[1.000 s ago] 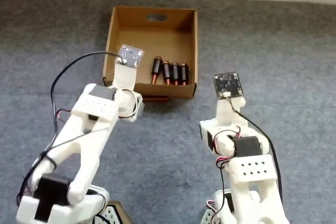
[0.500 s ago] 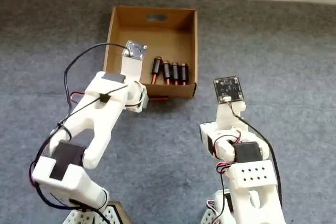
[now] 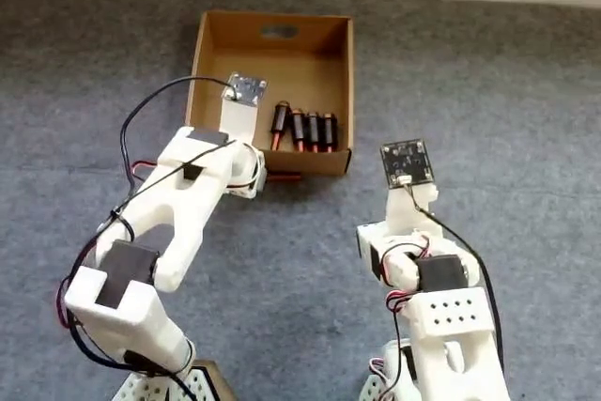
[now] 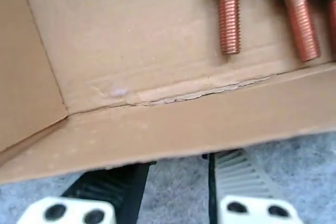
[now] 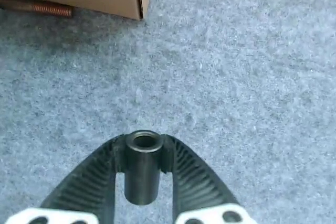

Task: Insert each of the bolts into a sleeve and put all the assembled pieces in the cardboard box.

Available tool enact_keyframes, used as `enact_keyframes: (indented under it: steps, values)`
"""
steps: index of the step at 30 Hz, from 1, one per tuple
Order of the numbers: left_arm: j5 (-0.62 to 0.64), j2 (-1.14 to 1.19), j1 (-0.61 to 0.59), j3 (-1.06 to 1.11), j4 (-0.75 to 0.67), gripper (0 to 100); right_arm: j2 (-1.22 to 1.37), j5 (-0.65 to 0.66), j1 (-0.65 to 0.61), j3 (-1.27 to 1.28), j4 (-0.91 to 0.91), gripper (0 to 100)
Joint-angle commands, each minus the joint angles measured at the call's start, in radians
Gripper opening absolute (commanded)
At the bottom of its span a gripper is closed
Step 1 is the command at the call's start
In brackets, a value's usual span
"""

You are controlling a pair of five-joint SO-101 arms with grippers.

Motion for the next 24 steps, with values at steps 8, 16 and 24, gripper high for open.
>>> enact_keyframes:
  steps: [8, 16, 24]
  values:
    - [0.0, -0.007, 0.038, -0.031, -0.02, 6, -0.019, -0.003, -0.01, -0.005, -0.018, 0.5]
    - [0.0, -0.012, 0.056, -0.031, -0.018, 1, -0.018, -0.003, -0.01, -0.005, -0.018, 0.5]
    - [-0.049, -0.094, 0.05, 0.013, 0.072, 1, -0.016, -0.003, -0.01, -0.005, -0.018, 0.5]
